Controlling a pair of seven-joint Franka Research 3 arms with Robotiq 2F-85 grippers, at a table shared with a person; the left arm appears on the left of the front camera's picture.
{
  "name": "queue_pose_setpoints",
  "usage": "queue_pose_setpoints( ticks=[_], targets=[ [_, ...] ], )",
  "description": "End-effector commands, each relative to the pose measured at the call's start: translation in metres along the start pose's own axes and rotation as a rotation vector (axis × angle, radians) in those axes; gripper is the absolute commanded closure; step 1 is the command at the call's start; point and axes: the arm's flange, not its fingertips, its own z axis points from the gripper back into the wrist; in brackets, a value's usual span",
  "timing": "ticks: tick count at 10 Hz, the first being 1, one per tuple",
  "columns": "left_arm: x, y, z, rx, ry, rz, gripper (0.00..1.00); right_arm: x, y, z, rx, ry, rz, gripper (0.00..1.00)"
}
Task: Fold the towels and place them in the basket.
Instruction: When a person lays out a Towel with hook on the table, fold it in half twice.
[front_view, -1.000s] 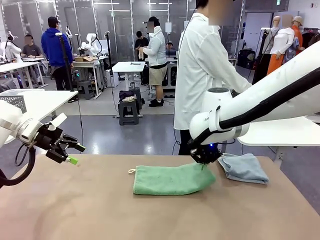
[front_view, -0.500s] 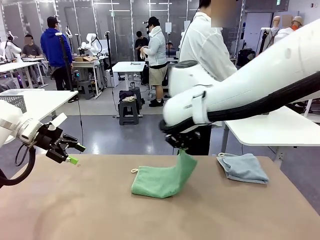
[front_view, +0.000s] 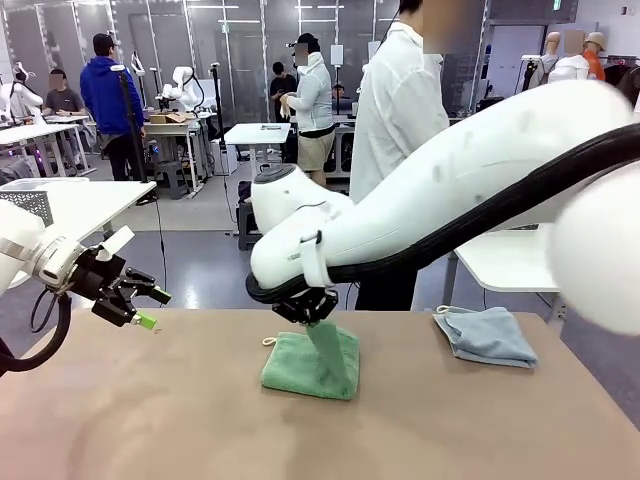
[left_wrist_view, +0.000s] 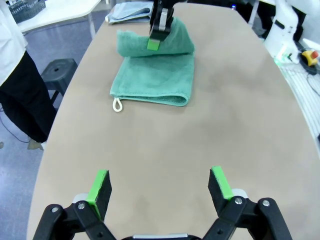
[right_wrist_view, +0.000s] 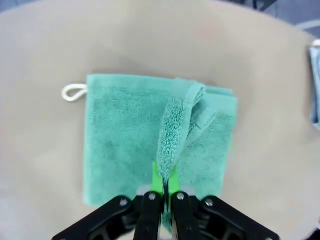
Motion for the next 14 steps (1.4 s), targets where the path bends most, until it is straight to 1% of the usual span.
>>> queue_pose_setpoints(
  ticks=[1, 5, 8, 9, 10, 11, 12, 13, 14],
  targets=[
    [0.0, 0.0, 0.0, 0.002, 0.001, -0.001, 0.02, 0.015, 0.016, 0.005, -0.021, 0.045, -0.049, 1.0],
    [0.0, 0.0, 0.0, 0.002, 0.001, -0.001, 0.02, 0.01, 0.036, -0.01, 0.067, 0.034, -0.085, 1.0],
    [0.0, 0.0, 0.0, 0.002, 0.001, -0.001, 0.02, 0.012, 0.041, -0.02, 0.074, 0.008, -0.116, 1.0],
    [0.0, 0.0, 0.0, 0.002, 0.001, -0.001, 0.02, 0.013, 0.04, -0.021, 0.091, 0.002, -0.11, 0.76],
    [0.0, 0.0, 0.0, 0.002, 0.001, -0.001, 0.02, 0.012, 0.041, -0.022, 0.104, 0.006, -0.113, 0.76],
    [0.0, 0.0, 0.0, 0.002, 0.001, -0.001, 0.02, 0.011, 0.041, -0.022, 0.107, 0.005, -0.118, 0.56],
    [0.0, 0.0, 0.0, 0.002, 0.001, -0.001, 0.02, 0.009, 0.041, -0.022, 0.106, 0.017, -0.115, 0.71],
    [0.0, 0.0, 0.0, 0.002, 0.001, -0.001, 0.02, 0.007, 0.036, -0.019, 0.12, 0.029, -0.105, 0.36],
    [0.0, 0.0, 0.0, 0.002, 0.001, -0.001, 0.02, -0.001, 0.026, -0.013, 0.141, 0.039, -0.08, 0.52]
  ],
)
